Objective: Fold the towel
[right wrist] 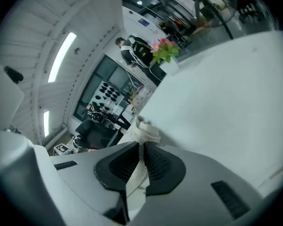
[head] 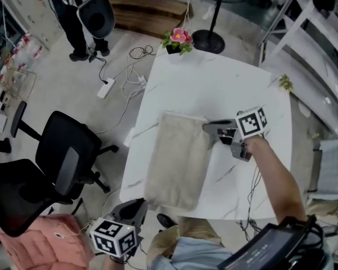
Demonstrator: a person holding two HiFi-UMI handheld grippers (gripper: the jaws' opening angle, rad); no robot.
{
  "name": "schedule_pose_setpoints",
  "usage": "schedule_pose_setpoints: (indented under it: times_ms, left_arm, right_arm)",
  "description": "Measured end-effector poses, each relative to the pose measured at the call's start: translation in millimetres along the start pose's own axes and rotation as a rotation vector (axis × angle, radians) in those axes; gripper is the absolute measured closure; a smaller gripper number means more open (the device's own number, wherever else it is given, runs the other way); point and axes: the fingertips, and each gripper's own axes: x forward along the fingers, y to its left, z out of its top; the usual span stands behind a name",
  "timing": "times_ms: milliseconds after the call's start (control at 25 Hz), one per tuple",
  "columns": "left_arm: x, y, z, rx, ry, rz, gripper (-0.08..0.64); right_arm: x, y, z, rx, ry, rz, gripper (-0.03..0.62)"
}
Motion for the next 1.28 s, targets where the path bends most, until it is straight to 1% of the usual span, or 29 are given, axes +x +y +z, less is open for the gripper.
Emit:
schedule_pose_setpoints:
  times_ms: [80, 160, 280, 360, 480, 640, 720, 800, 960, 1040, 1120, 1160, 1200, 1240, 1280]
  left_arm:
    - [-14, 3, 2, -0.025, -0.052, 0.017, 0.541]
    - [-27, 4, -1, -0.031, -0.085, 0.028, 0.541]
    - [-49, 6, -15, -0.027, -0.117, 0.053, 0.541]
    - [-64, 8, -29, -0.039, -0.142, 0.071, 0.541]
    - [-83, 10, -51, -0.06, -0.17, 0.088, 0.541]
    - [-97, 7, -77, -0.067, -0.177, 0.091, 0.541]
    - [-100, 5, -88, -0.068, -0.169, 0.092, 0.541]
    - [-101, 4, -97, -0.066, -0.158, 0.091, 0.541]
    - [-92, 4, -111, -0.066, -0.138, 0.084, 0.541]
    - [-78, -2, -114, -0.076, -0.135, 0.052, 0.541]
    - [-58, -14, -113, -0.092, -0.141, -0.006, 0.541]
    - [-47, -19, -111, -0.1, -0.148, -0.034, 0.541]
    - [-37, -23, -108, -0.11, -0.155, -0.057, 0.541]
    - [-28, -26, -106, -0.123, -0.161, -0.072, 0.541]
    - [-20, -27, -105, -0.143, -0.162, -0.085, 0.541]
  right_arm:
    - [-6, 23, 12, -0.111, -0.058, 0.035, 0.548]
    - [-13, 55, 19, -0.225, -0.099, 0.075, 0.548]
    - [-18, 111, 14, -0.403, -0.117, 0.128, 0.548]
    - [-16, 150, -2, -0.546, -0.094, 0.17, 0.548]
    - [-11, 204, -40, -0.753, -0.028, 0.235, 0.546]
    - [-2, 245, -96, -1.001, 0.055, 0.268, 0.545]
    - [3, 254, -122, -1.089, 0.088, 0.277, 0.543]
    - [7, 252, -149, -1.168, 0.141, 0.264, 0.541]
    - [17, 224, -196, -1.339, 0.284, 0.176, 0.541]
    - [23, 205, -216, -1.457, 0.36, 0.129, 0.539]
    - [28, 186, -234, -1.563, 0.432, 0.085, 0.532]
    - [30, 179, -242, -1.594, 0.461, 0.069, 0.527]
    - [32, 174, -248, -1.606, 0.484, 0.063, 0.515]
    - [32, 172, -252, -1.594, 0.502, 0.069, 0.496]
    - [31, 175, -255, -1.555, 0.513, 0.087, 0.45]
